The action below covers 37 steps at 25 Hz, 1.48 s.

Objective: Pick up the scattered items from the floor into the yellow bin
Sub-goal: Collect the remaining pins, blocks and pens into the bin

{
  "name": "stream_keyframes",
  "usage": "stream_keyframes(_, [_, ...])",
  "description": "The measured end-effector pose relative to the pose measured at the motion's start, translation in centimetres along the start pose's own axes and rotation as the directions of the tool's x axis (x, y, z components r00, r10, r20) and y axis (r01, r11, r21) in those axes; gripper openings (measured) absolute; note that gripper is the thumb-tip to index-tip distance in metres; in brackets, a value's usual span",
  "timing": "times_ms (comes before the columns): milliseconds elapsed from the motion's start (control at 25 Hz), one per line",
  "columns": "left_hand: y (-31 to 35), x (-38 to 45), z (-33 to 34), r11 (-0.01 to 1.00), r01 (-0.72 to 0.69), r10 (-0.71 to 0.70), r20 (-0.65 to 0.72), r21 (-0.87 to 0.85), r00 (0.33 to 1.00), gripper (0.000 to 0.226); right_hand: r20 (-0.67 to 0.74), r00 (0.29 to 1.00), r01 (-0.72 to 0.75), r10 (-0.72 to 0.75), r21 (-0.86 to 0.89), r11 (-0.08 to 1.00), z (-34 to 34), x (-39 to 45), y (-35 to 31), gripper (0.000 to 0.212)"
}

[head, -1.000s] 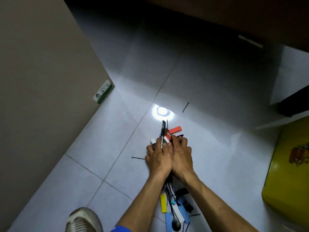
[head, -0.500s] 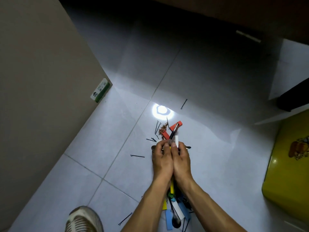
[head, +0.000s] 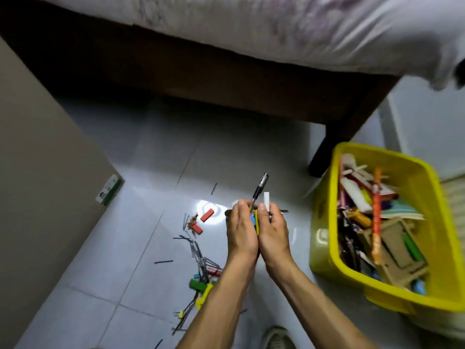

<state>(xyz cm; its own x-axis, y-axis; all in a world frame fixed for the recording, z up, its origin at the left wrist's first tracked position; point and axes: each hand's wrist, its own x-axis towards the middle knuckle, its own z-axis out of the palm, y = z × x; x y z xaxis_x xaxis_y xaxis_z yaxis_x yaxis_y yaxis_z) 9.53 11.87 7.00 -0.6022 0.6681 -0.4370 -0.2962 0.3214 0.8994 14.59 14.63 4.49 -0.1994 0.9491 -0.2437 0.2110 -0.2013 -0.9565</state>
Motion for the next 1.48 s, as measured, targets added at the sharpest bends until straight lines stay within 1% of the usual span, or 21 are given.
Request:
stream_keyframes(160, [3.0,-3.3,7.7,1.000,-0.009,0.011,0.132,-0.014,0.991,0.044,-0.156,0.985,0.080,-0.073,0.040,0.996,-8.5,0.9,-3.7,0.022])
stream_keyframes(280, [5.5,-4.6,14.5,0.998,-0.047,0.036,0.276,0.032,0.961,0.049,-0.276,0.957,0.114,-0.086,0.089,0.989,-15.4,2.9,-6.0,0.022])
stream_keyframes(320, [6.1,-4.8,16.7,0.999,-0.024,0.012,0.323,0.035,0.946,0.049,-0.295,0.954,0.087,-0.053,0.103,0.991,-17.8,3.8,-6.2,0.023])
stream_keyframes(400, [6.3,-4.6,19.1,0.995,0.090,-0.101,0.407,0.046,0.908,0.049,-0.282,0.958,-0.018,0.060,0.149,0.989,-21.3,5.4,-5.8,0.025])
stream_keyframes(520, [5.0,-3.3,19.8,0.967,0.233,-0.252,0.465,0.098,0.849,0.054,-0.229,0.949,-0.167,0.215,0.212,0.963,-24.9,6.7,-4.4,0.025])
stream_keyframes(600, [4.0,-2.5,19.6,0.965,0.230,-0.263,0.453,0.127,0.852,0.054,-0.225,0.937,-0.219,0.268,0.221,0.950,-26.0,7.0,-3.7,0.023])
stream_keyframes(640, [3.7,-2.2,19.4,0.971,0.203,-0.238,0.434,0.126,0.869,0.051,-0.243,0.931,-0.220,0.273,0.224,0.949,-26.1,7.2,-3.6,0.024])
stream_keyframes(720, [3.2,-1.8,18.8,0.989,0.086,-0.127,0.384,0.123,0.915,0.038,-0.303,0.932,-0.153,0.199,0.169,0.974,-25.8,7.0,-3.2,0.023])
stream_keyframes(760, [3.1,-1.6,18.3,0.989,0.003,-0.057,0.369,0.145,0.928,0.036,-0.319,0.942,-0.092,0.104,0.055,0.994,-25.6,6.6,-3.0,0.026])
stream_keyframes(800, [2.8,-1.6,17.7,0.978,-0.072,-0.007,0.376,0.196,0.927,0.037,-0.273,0.962,-0.032,-0.002,-0.118,0.993,-25.4,6.2,-2.4,0.031])
stream_keyframes(840, [2.3,-1.7,17.0,0.958,-0.131,0.020,0.395,0.256,0.919,0.039,-0.142,0.987,0.015,-0.069,-0.349,0.937,-25.2,5.7,-1.5,0.037])
stream_keyframes(880, [1.8,-1.8,16.4,0.937,-0.174,0.036,0.410,0.304,0.911,0.041,0.027,0.998,0.065,-0.060,-0.577,0.814,-24.8,5.1,-0.6,0.042])
stream_keyframes(920, [1.2,-1.9,15.8,0.922,-0.198,0.044,0.417,0.334,0.908,0.042,0.141,0.990,0.114,-0.014,-0.734,0.670,-24.3,4.6,0.3,0.045])
stream_keyframes(960, [0.8,-1.8,15.3,0.915,-0.209,0.051,0.415,0.345,0.908,0.043,0.169,0.986,0.146,-0.011,-0.813,0.564,-24.1,4.2,0.8,0.047])
stream_keyframes(1040, [0.4,-1.4,14.4,0.920,-0.200,0.050,0.407,0.336,0.912,0.040,0.081,0.994,0.107,-0.071,-0.844,0.526,-24.1,3.9,0.8,0.047])
stream_keyframes(1080, [0.3,-1.3,14.0,0.925,-0.189,0.048,0.393,0.329,0.918,0.037,0.057,0.996,0.080,-0.062,-0.862,0.501,-24.1,3.9,0.8,0.046])
stream_keyframes(1160, [0.6,-1.3,13.3,0.932,-0.169,0.046,0.358,0.321,0.933,0.035,0.042,0.999,0.050,-0.029,-0.929,0.368,-23.8,3.6,1.1,0.045])
stream_keyframes(1240, [0.8,-1.4,11.6,0.942,-0.141,0.041,0.314,0.303,0.948,0.032,0.014,0.992,0.052,-0.125,-0.952,0.301,-22.1,3.1,0.9,0.044])
stream_keyframes(1280, [0.8,-1.1,10.4,0.945,-0.132,0.040,0.293,0.300,0.955,0.030,0.024,0.980,0.085,-0.199,-0.948,0.308,-20.7,2.7,0.6,0.042])
stream_keyframes(1400, [0.0,0.4,5.6,0.951,-0.090,0.029,0.204,0.295,0.979,0.026,0.141,0.876,0.354,-0.462,-0.838,0.416,-14.8,1.9,-0.3,0.031])
stream_keyframes(1480, [-1.5,1.9,1.7,0.944,-0.052,0.010,0.130,0.325,0.991,0.028,0.210,0.848,0.462,-0.486,-0.743,0.484,-10.7,1.2,-0.3,0.024])
